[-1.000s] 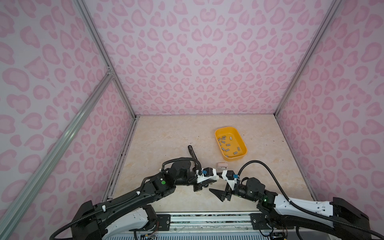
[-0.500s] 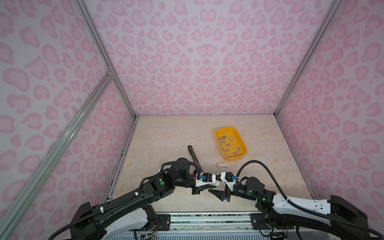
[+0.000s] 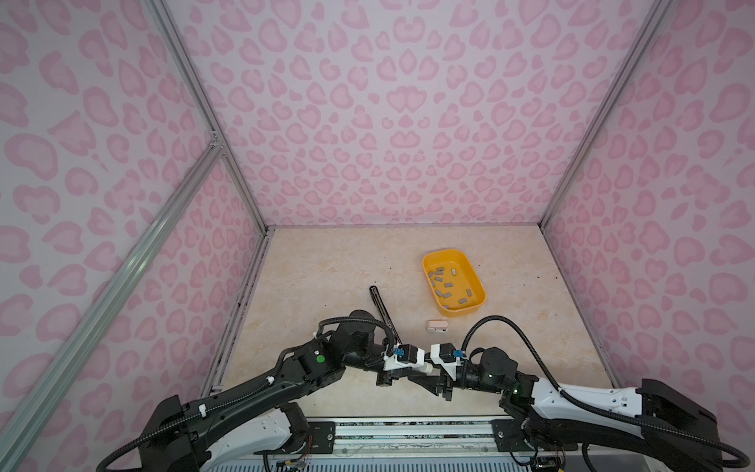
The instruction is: Load the staples into the stapler
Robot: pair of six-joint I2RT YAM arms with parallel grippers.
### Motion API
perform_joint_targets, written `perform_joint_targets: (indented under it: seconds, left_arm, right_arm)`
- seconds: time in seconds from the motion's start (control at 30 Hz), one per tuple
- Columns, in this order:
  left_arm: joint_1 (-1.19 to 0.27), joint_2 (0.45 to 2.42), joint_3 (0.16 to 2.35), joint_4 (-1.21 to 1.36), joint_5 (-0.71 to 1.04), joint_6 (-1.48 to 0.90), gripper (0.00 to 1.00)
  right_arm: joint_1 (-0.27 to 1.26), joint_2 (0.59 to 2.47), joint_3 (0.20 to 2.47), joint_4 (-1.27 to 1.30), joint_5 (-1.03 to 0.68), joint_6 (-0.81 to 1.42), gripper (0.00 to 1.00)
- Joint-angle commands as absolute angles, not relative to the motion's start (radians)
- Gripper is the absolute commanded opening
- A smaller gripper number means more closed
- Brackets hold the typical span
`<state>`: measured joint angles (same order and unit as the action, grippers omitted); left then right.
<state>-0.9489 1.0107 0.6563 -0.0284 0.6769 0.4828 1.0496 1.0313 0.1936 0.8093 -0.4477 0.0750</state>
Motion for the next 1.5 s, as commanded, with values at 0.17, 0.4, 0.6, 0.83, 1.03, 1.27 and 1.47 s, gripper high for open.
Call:
perform_joint_targets:
  seconds: [0.17,0.4,0.6,0.83,1.03,1.27,1.47]
  left_arm:
    - [-0.947,1.002,0.669,-0.005,0.711,0.487,0.07]
    - [-0.948,0.968,0.645,0.043,0.549,0.395,0.48]
    - [-0.939,0.915,0.633,0.062,0.163,0.216,0.98]
    - [-0.823,0.891,0.642,-0.045,-0.340,-0.254,0.98]
    - [-0.701,0.897,0.589,-0.056,-0.202,-0.347,0.99]
    - [-0.701,0.896,0.576,-0.087,-0.239,-0.338,0.99]
    - [-0.701,0.825,0.540,-0.055,-0.190,-0.312,0.98]
  right_arm:
    - [1.056,1.065,0.206,0.869,-0.456,0.081,0.28]
    - [1.061,1.069,0.211,0.837,-0.372,0.104,0.20]
    - [1.065,1.058,0.212,0.719,-0.080,0.176,0.17]
    - [1.058,1.156,0.316,0.465,0.229,0.309,0.14]
    - [1.031,1.357,0.464,0.262,0.279,0.411,0.11]
    - [1.025,1.580,0.633,0.129,0.270,0.463,0.02]
    - [1.012,1.627,0.688,0.079,0.284,0.513,0.12]
